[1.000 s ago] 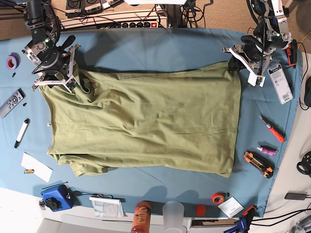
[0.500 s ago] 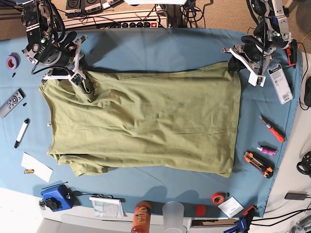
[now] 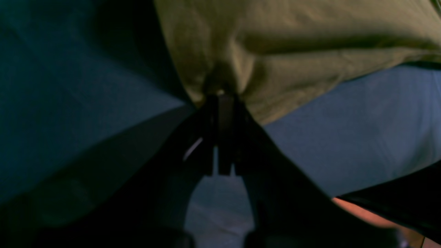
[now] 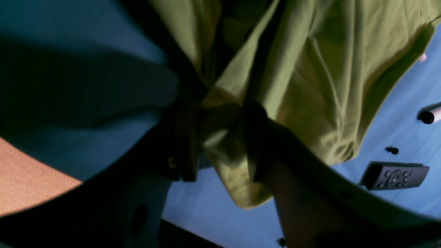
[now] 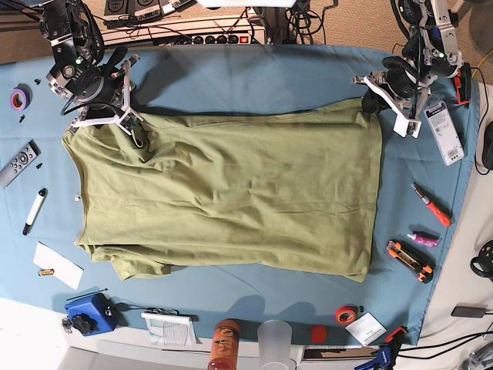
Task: Layout the t-shirt on the table in an organized manner, then fold the t-shirt properly
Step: 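Pull the shoulder edge outward with the right gripper, stretching the shirt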
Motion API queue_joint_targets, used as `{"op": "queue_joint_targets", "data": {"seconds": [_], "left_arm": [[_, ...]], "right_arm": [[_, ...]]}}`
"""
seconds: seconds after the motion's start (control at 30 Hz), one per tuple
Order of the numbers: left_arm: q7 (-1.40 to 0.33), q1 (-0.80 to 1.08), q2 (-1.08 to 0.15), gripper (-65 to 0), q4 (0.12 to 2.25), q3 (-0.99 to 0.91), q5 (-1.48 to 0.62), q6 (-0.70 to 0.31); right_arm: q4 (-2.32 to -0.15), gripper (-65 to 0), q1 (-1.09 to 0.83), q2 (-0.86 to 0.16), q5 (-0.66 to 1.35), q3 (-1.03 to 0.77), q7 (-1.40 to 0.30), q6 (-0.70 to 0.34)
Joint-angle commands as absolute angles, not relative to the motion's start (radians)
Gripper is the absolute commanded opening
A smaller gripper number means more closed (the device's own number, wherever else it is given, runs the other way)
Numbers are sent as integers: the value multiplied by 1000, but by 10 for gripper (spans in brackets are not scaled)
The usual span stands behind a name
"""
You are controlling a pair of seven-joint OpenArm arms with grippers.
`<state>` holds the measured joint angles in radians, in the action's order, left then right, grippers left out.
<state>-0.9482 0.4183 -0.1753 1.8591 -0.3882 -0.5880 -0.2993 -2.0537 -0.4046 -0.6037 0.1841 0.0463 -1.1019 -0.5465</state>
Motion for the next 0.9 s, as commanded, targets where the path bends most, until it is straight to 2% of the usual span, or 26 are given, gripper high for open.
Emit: {"op": "queue_joint_targets", "data": {"seconds": [0.0, 0.1, 0.23, 0.5, 0.73, 0.87], "left_arm": [[-994, 429, -177, -650, 1852, -384, -558, -289], [-994, 429, -177, -650, 1852, -384, -558, -289], [-994, 429, -177, -650, 1852, -384, -558, -289], [-994, 429, -178, -650, 1852, -384, -561, -289], [-994, 414, -177, -650, 1852, -384, -562, -289], [-995, 410, -178, -650, 1852, -384, -561, -289]], "right_arm": [[-2066, -433, -399, -621, 182, 38, -1087, -541], [-2066, -433, -399, -621, 180, 38, -1086, -538], [-2066, -433, -399, -621, 120, 38, -1057, -466], [-2066, -433, -414, -621, 215, 38, -1124, -526], [-2057, -433, -419, -621, 163, 38, -1090, -509], [-1960, -435, -414, -620, 140, 38, -1016, -498]]}}
